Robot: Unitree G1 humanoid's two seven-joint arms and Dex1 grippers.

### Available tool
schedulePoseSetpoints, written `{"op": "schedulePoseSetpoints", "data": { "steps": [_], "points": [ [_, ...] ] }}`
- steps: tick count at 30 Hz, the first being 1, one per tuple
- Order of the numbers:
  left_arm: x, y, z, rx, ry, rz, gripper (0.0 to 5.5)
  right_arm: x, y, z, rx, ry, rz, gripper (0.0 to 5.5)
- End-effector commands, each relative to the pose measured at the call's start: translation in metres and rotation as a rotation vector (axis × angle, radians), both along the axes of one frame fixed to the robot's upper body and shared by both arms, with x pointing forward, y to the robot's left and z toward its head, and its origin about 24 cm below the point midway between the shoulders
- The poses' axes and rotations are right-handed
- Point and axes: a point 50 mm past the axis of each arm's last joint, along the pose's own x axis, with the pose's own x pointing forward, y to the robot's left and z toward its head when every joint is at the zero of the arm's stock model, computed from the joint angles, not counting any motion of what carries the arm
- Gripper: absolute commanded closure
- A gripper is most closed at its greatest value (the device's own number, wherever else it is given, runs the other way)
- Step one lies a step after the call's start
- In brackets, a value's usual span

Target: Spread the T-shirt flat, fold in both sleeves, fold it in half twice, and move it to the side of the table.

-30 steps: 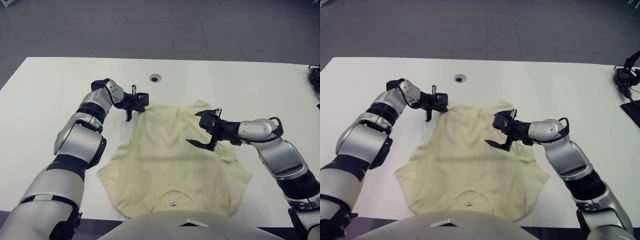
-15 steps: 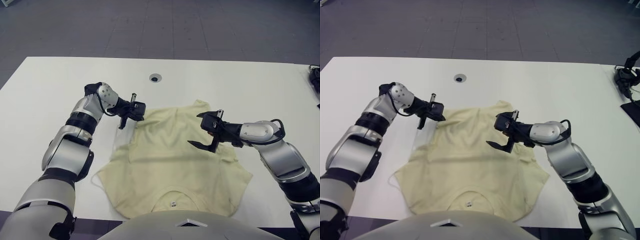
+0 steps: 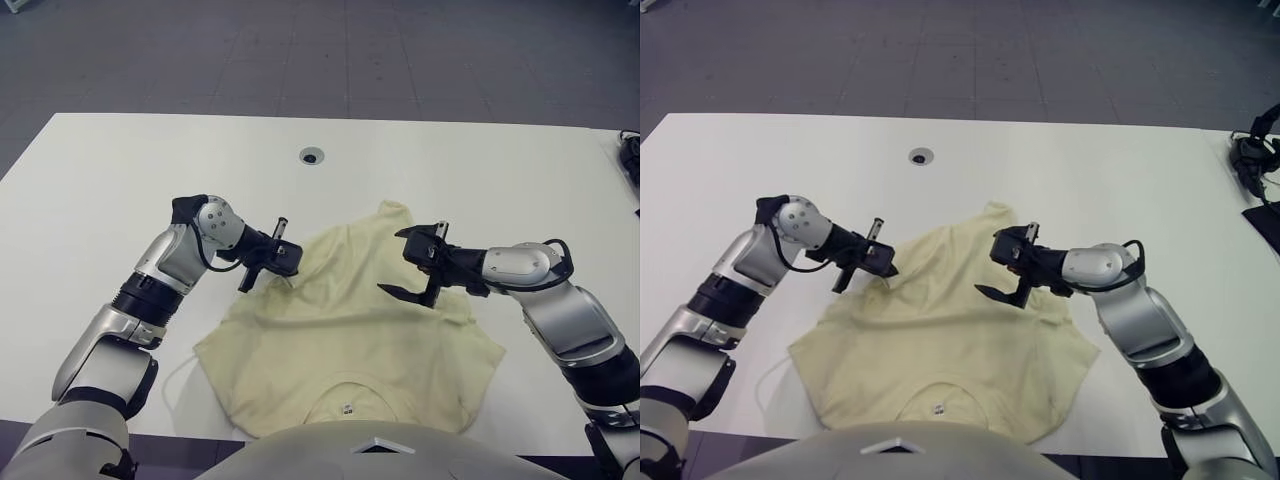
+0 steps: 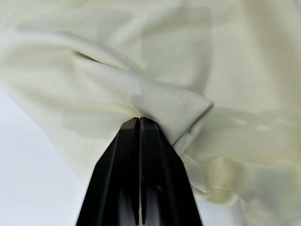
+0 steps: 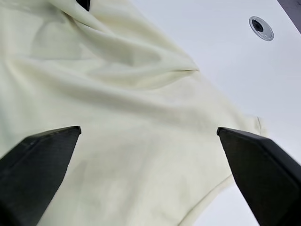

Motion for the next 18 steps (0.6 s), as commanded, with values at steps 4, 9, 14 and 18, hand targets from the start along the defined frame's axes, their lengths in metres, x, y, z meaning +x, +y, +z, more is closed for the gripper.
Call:
{"op": "schedulePoseSetpoints", "data": {
  "steps": [4, 9, 14, 18],
  "points": [
    [0.035, 0.009, 0.021, -0.062, -0.109, 0.179, 5.0, 0.042, -0.008, 0.023, -0.04, -0.123, -0.013, 0.1],
    [0.059, 0.012, 0.051, -0.194, -0.056, 0.287, 4.17, 0.038, -0.009, 0.016, -0.033, -0.108, -0.018, 0.1],
    [0.077, 0.016, 0.043, -0.194, 0.039, 0.383, 3.22, 0.034, -0.004, 0.012, -0.018, -0.1, -0.01, 0.1],
    [0.079, 0.02, 0.018, -0.156, 0.152, 0.453, 2.53, 0.033, -0.002, 0.01, -0.013, -0.097, -0.001, 0.1]
  ]
}}
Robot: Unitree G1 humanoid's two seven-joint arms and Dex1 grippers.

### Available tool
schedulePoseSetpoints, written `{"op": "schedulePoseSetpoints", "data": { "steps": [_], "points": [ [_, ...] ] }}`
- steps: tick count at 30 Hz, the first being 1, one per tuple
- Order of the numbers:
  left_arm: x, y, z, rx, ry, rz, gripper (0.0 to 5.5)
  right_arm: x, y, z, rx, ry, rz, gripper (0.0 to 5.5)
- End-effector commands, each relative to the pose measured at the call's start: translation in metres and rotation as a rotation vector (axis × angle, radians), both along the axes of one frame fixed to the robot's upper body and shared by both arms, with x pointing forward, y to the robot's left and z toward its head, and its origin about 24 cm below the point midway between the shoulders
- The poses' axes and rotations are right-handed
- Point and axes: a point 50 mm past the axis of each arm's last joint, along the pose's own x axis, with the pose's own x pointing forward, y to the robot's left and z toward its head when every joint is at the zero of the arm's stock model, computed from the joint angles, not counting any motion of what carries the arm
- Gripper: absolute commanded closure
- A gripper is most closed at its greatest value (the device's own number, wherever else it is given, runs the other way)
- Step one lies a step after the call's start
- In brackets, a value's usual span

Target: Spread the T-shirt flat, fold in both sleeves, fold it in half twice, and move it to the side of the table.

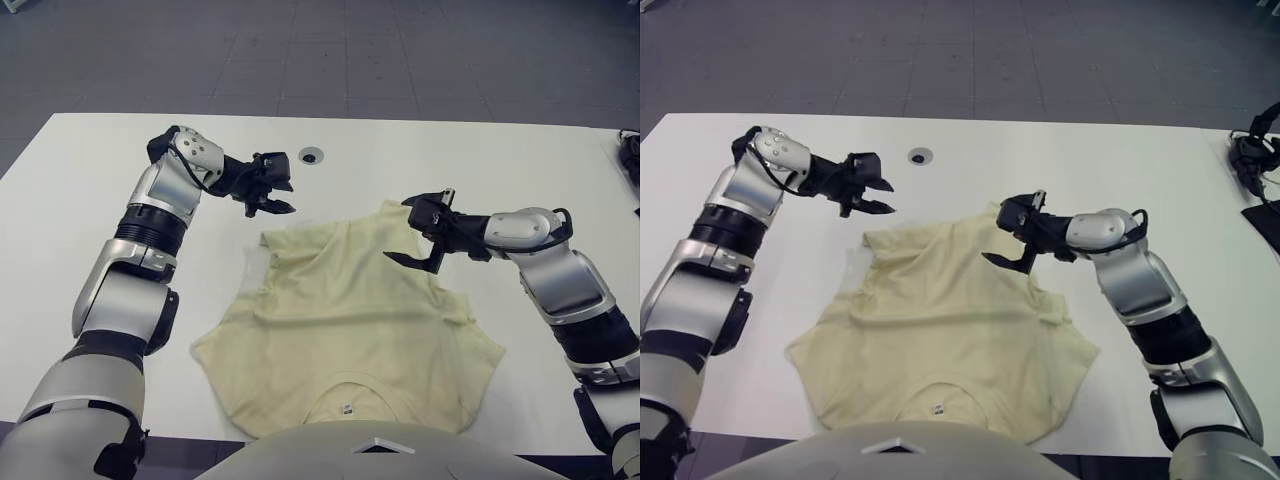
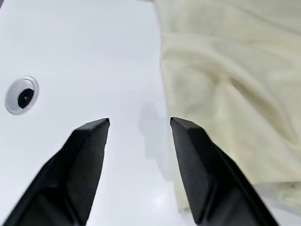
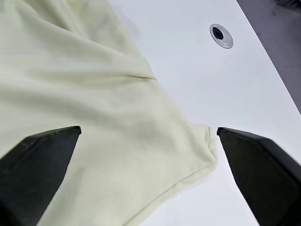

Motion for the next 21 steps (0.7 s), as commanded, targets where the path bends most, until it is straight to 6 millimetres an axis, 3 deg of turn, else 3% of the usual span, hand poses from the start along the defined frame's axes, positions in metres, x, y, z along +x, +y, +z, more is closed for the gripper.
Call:
{"op": "schedulePoseSetpoints", "data": {
  "steps": [1, 6, 13, 21],
  "points": [
    [0.001, 0.003, -0.019, 0.019, 0.108, 0.051, 2.32, -0.002, 0.003, -0.001, -0.001, -0.001, 0.01, 0.1],
    [-0.004, 0.013, -0.04, 0.046, 0.186, 0.101, 1.46, -0.003, 0.001, -0.002, -0.005, 0.001, 0.009, 0.1],
    [-0.016, 0.02, -0.064, 0.128, 0.251, 0.072, 2.51, -0.003, 0.001, -0.002, -0.004, 0.001, 0.008, 0.1],
    [-0.02, 0.024, -0.072, 0.165, 0.265, 0.062, 3.82, -0.003, 0.002, -0.001, -0.002, -0.003, 0.007, 0.1]
  ]
}}
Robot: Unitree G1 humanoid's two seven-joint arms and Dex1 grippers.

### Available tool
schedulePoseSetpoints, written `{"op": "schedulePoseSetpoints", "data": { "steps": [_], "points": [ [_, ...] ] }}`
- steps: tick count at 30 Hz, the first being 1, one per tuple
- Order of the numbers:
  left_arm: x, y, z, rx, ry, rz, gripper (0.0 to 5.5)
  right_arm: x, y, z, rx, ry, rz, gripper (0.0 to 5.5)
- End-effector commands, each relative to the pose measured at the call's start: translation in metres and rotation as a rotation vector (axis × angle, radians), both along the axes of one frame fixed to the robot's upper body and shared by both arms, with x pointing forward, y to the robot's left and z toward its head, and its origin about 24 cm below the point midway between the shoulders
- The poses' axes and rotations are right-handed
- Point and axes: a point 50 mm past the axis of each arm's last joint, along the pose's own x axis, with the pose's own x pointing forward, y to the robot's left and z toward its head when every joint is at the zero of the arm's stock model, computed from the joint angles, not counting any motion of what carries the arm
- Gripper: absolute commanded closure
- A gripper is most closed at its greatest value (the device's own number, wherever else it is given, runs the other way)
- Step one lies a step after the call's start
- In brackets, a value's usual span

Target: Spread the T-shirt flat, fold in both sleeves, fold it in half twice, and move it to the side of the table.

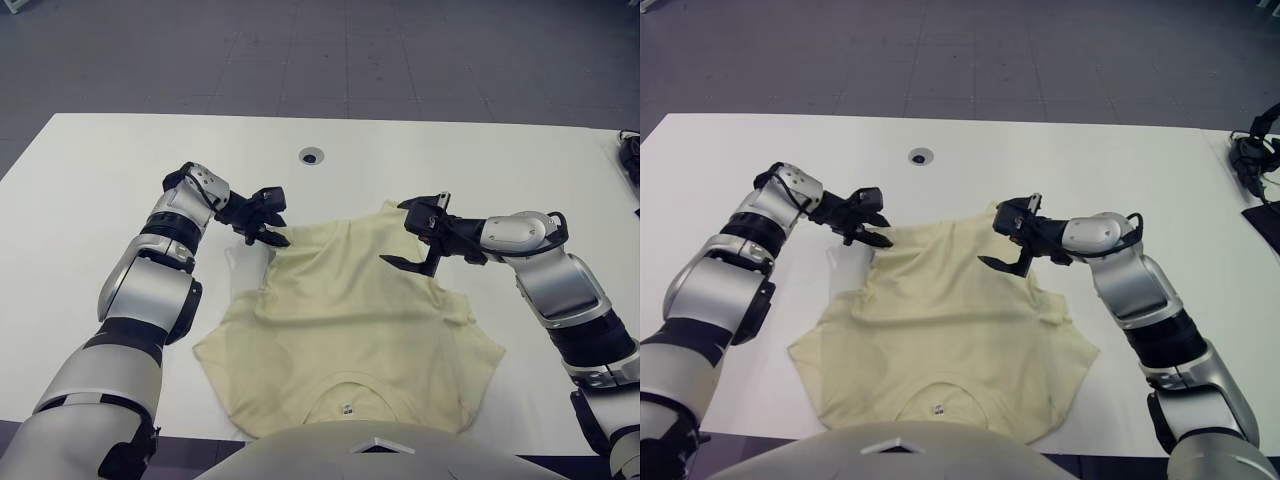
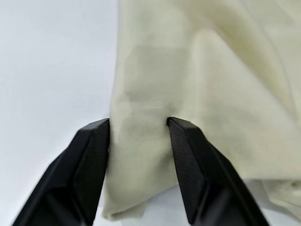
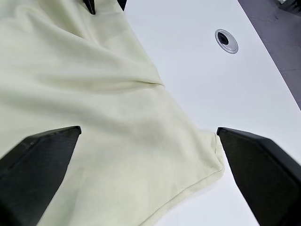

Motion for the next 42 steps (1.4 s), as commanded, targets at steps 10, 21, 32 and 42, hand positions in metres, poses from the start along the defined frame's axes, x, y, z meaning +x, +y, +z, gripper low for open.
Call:
{"op": "schedulePoseSetpoints", "data": {
  "steps": [10, 21, 32, 42],
  "points": [
    [0.014, 0.0, -0.002, 0.133, -0.303, 0.088, 5.44, -0.002, 0.001, -0.002, -0.006, -0.006, -0.004, 0.1],
    [-0.014, -0.011, 0.008, 0.404, -0.845, -0.491, 5.47, -0.012, -0.004, -0.005, -0.004, 0.0, -0.033, 0.1],
    [-0.097, -0.041, 0.004, 0.534, -1.051, -0.903, 5.47, -0.022, -0.01, -0.006, -0.014, 0.025, -0.048, 0.1],
    [-0.116, -0.043, -0.019, 0.492, -0.92, -0.814, 4.29, -0.026, -0.005, -0.01, -0.007, 0.037, -0.038, 0.1]
  ]
}}
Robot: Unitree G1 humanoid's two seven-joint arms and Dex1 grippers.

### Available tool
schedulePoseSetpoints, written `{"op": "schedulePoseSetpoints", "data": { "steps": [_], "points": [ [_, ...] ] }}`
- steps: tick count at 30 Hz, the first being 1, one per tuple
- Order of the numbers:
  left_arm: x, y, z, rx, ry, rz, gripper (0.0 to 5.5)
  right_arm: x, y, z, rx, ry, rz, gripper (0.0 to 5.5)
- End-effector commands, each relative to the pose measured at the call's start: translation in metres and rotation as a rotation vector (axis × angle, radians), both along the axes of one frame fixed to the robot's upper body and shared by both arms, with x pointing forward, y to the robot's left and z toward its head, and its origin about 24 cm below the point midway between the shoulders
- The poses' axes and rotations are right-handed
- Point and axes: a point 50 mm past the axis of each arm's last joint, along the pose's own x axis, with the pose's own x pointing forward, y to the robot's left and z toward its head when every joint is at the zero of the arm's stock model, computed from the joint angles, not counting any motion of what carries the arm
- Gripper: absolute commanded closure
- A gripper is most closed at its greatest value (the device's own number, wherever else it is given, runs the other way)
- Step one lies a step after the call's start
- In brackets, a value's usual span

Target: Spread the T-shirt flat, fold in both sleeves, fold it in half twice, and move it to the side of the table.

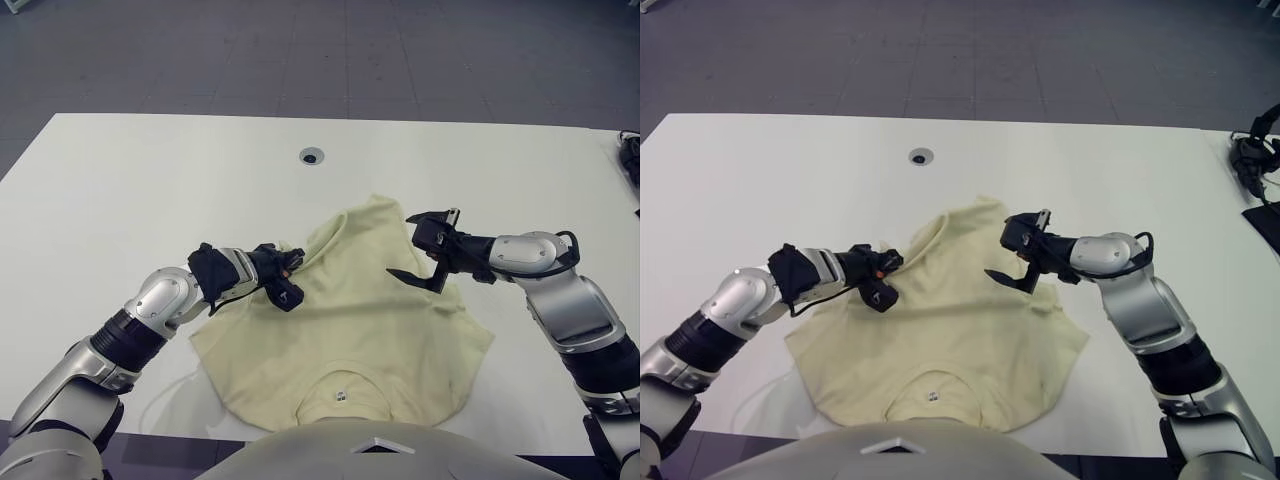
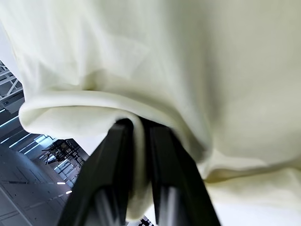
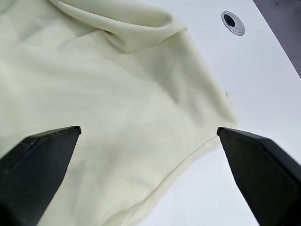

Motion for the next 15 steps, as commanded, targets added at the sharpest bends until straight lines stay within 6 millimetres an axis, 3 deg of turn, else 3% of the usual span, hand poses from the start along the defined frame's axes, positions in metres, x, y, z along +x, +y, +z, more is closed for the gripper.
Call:
{"op": "schedulePoseSetpoints", "data": {
  "steps": [1, 5, 9, 12, 15],
  "points": [
    [-0.007, 0.001, -0.01, -0.077, 0.146, 0.125, 4.17, -0.005, 0.004, -0.006, 0.0, 0.015, 0.005, 0.1],
    [-0.013, -0.013, 0.019, -0.387, 0.429, 0.31, 3.57, -0.012, 0.008, -0.017, -0.006, 0.033, 0.005, 0.1],
    [-0.006, -0.013, 0.067, -0.662, 0.624, 0.417, 2.86, -0.021, 0.01, -0.026, -0.022, 0.042, 0.003, 0.1],
    [0.017, 0.011, 0.091, -0.805, 0.588, 0.566, 2.32, -0.023, 0.011, -0.028, -0.019, 0.042, -0.006, 0.1],
    [0.033, 0.048, 0.096, -0.906, 0.562, 0.778, 1.83, -0.022, 0.012, -0.028, -0.012, 0.035, -0.018, 0.1]
  ]
}}
